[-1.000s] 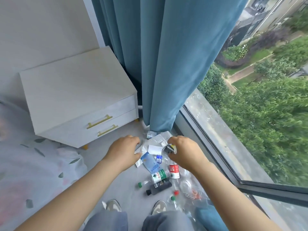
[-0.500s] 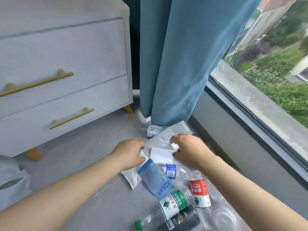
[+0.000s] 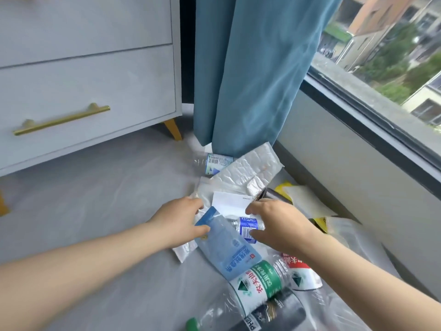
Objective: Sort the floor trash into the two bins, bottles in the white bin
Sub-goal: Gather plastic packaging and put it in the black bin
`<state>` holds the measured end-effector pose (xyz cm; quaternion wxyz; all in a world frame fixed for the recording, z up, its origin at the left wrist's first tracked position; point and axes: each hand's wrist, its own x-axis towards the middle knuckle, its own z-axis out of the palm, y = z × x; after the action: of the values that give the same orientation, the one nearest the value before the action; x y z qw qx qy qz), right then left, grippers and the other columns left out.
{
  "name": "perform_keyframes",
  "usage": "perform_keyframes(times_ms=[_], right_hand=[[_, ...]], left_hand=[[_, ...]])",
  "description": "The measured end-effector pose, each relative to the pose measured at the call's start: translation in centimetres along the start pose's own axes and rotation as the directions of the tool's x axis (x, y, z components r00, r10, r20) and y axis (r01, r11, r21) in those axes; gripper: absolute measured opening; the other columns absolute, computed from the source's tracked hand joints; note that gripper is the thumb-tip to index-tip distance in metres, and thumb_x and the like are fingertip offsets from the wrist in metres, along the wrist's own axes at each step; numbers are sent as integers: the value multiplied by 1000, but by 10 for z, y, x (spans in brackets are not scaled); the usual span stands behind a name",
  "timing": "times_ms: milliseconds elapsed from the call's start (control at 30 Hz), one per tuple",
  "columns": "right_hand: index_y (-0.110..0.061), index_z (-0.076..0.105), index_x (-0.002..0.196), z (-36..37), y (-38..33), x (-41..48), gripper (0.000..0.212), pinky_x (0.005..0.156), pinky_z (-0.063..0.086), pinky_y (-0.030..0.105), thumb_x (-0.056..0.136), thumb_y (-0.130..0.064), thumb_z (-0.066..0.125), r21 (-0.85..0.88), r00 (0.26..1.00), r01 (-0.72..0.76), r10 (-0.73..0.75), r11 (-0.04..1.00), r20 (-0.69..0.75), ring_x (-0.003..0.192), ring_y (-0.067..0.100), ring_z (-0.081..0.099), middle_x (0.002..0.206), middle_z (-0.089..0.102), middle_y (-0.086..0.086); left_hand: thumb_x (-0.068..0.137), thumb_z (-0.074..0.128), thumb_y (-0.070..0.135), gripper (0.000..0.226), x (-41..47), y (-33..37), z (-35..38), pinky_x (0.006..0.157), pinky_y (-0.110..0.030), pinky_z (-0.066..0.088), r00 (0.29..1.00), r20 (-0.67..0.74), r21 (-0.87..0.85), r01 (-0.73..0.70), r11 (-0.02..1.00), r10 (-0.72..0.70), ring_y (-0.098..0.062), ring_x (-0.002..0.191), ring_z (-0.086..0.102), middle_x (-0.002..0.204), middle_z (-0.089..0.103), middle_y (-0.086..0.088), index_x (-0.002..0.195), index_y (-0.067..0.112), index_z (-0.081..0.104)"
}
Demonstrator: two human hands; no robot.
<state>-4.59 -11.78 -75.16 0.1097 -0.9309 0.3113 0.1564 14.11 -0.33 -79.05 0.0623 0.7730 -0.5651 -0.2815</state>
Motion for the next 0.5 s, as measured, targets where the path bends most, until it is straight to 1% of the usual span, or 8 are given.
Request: perform_keyframes(times_ms=[100, 200, 300, 400, 500], right_hand=[[-22, 55, 127, 9, 2, 0, 45, 92, 50, 33, 84, -31, 63, -15, 1000, -14, 14, 1000, 27, 112, 19, 58, 123, 60, -3], [-21, 55, 125, 19, 6, 2, 44, 88, 52, 33, 84, -33, 63, -22, 999, -19, 20, 1000, 39, 108, 19, 58, 121, 59, -1], [-20, 51, 128, 27, 11, 6, 49, 86, 53, 34, 84, -34, 64, -32, 998, -22, 24, 999, 56, 107, 21, 57, 121, 57, 1], [-19, 49, 129, 33, 16, 14, 52, 85, 53, 36, 82, -35, 66, -25, 997, -24, 26, 999, 66, 108, 22, 57, 123, 56, 1], [-18, 48, 130, 38, 19, 19, 55, 86, 53, 37, 81, -37, 66, -14, 996, -21, 22, 1000, 83, 109, 23, 56, 123, 56, 2]], left_hand=[[80, 64, 52, 58, 3, 4, 5, 95, -32, 43, 1000, -2, 27, 1, 1000, -1, -21, 116, 52, 129, 50, 1, 125, 19, 48], [77, 65, 55, 65, 7, 9, 13, 97, -32, 42, 1000, -3, 24, -14, 1000, 15, -21, 120, 48, 132, 48, -1, 127, 17, 45], [76, 66, 57, 71, 11, 11, 20, 99, -31, 39, 1000, 12, 44, -19, 999, 18, -21, 122, 46, 133, 46, -1, 129, 16, 42], [74, 68, 57, 72, 16, 10, 26, 97, -31, 39, 1000, 19, 59, -7, 998, 5, -22, 121, 46, 130, 47, -2, 127, 16, 42], [72, 71, 56, 71, 18, 7, 30, 93, -30, 40, 1000, -17, 53, 13, 999, -12, -22, 116, 48, 123, 51, -2, 124, 16, 42]])
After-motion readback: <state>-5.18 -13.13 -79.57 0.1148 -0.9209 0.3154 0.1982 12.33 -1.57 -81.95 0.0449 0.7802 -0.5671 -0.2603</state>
